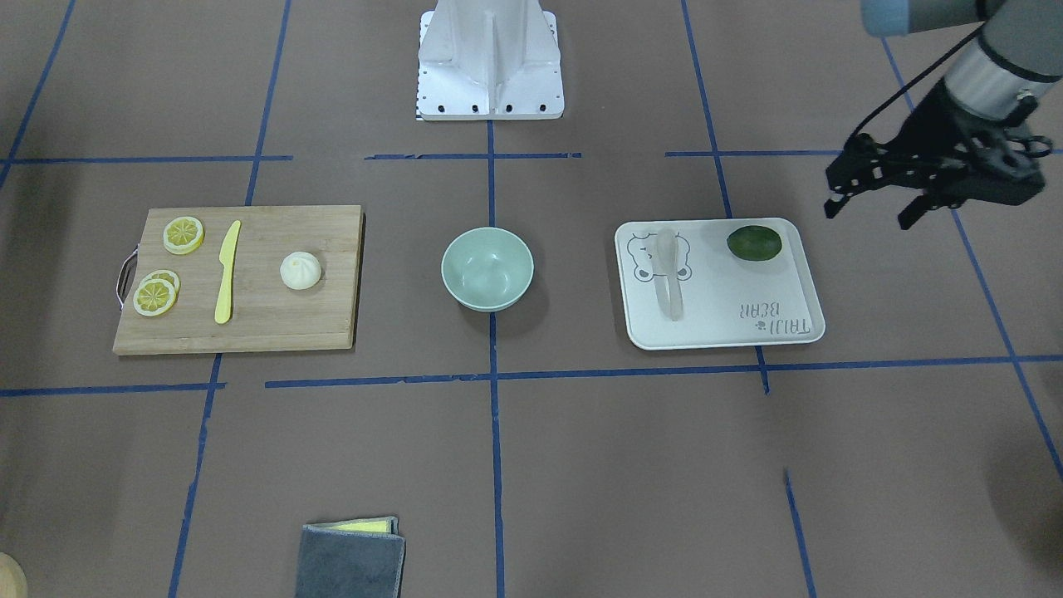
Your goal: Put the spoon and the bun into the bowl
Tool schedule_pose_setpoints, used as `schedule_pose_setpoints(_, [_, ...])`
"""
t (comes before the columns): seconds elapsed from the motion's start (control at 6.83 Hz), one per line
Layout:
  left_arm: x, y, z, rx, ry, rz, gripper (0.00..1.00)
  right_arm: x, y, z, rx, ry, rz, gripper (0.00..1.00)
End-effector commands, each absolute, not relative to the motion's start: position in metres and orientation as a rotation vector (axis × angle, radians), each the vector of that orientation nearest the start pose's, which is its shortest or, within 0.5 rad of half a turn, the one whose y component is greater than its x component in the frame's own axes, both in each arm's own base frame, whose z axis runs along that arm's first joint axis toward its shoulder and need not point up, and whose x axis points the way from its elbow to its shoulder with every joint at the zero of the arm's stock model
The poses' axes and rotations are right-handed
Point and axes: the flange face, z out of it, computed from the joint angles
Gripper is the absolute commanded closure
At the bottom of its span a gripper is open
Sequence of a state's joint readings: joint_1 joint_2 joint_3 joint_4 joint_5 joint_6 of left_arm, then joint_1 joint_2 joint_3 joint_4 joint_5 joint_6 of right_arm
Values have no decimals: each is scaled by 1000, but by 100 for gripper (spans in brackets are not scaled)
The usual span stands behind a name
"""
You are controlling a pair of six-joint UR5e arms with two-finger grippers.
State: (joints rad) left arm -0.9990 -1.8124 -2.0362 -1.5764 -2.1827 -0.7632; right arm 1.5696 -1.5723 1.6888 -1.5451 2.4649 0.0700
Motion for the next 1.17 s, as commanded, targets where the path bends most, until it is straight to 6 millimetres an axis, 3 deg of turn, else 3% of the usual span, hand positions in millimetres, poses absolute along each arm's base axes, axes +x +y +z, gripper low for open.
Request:
schedule_pose_setpoints(0.0, [342, -460, 299, 159, 900, -24, 2, 51, -497, 575, 85, -918, 85, 0])
schedule_pose_setpoints(0.29, [389, -472, 318, 160, 857, -21, 4, 27, -498, 534, 115, -929, 49, 0])
schedule_pose_setpoints(0.59, [421, -472, 350, 155, 807, -22, 5, -36, -487, 468, 69, -959, 88, 0])
schedule_pose_setpoints(0.73, [443, -464, 360, 168, 815, -10, 6, -62, -480, 444, 48, -963, 104, 0])
schedule_pose_setpoints(1.02, [461, -457, 373, 148, 815, -3, 6, -112, -470, 414, 29, -954, 95, 0])
